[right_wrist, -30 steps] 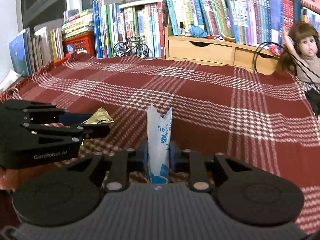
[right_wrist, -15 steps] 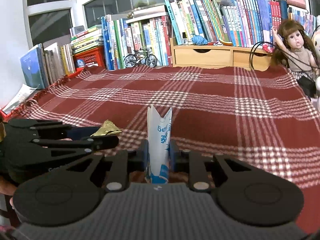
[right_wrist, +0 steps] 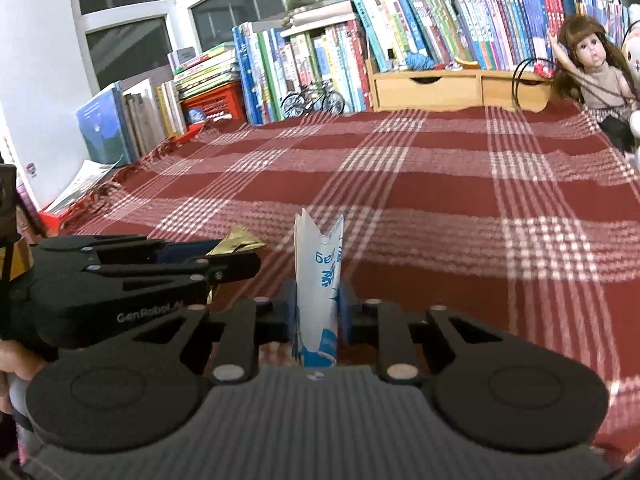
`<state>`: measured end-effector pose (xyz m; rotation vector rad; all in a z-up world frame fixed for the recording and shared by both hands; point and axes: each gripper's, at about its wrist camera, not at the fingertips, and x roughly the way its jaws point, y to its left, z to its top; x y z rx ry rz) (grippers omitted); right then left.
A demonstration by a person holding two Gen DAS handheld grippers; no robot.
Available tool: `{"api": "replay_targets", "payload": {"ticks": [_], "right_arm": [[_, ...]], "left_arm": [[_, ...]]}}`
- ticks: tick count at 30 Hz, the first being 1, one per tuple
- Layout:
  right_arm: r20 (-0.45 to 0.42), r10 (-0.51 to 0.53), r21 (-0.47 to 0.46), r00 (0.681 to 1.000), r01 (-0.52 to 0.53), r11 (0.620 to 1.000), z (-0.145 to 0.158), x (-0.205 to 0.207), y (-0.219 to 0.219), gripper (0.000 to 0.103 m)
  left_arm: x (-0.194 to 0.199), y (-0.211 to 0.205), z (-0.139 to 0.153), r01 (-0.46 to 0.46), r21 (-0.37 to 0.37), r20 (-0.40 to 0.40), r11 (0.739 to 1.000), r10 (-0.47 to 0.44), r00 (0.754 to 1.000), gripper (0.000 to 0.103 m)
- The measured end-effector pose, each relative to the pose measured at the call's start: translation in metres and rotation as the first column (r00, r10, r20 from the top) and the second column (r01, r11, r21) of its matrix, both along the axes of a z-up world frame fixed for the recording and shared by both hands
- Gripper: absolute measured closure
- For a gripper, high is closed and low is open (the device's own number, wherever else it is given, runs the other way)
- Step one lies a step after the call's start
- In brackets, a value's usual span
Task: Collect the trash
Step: 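Lift both held items and carry them toward the table edge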
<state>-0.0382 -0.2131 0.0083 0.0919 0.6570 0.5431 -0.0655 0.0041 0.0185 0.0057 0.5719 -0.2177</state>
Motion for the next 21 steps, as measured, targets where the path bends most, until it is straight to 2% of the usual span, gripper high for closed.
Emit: {"api": "replay_targets", "payload": {"ticks": [5, 8, 15, 21], "right_arm": [[-0.031, 0.006, 0.008, 0.999, -0.006, 1.000, -0.007, -0.024, -0.004, 0.077], [-0.055, 0.008, 0.016, 0.998, -0.007, 1.000, -0.012, -0.037, -0.007, 0.077], [-0.106, 0.011, 0.019, 0.994, -0.009, 1.000, -0.027, -0.059, -0.010, 0.077], [-0.166, 0.011, 0.011, 0.986, -0.010, 1.000, -0.046, -0.072, -0.007, 0.077]], "left_arm": [[-0.029, 0.001, -0.003, -0.014, 0.006, 0.019, 1.000, 0.014, 1.000, 0.076], [-0.041, 0.004, -0.008, -0.021, -0.021, -0.007, 1.000, 0.021, 1.000, 0.077], [-0.067, 0.008, -0.031, -0.041, -0.033, -0.070, 0.999, 0.038, 0.997, 0.077], [-0.076, 0.007, -0.056, -0.067, -0.013, -0.136, 0.998, 0.064, 0.989, 0.077]]}}
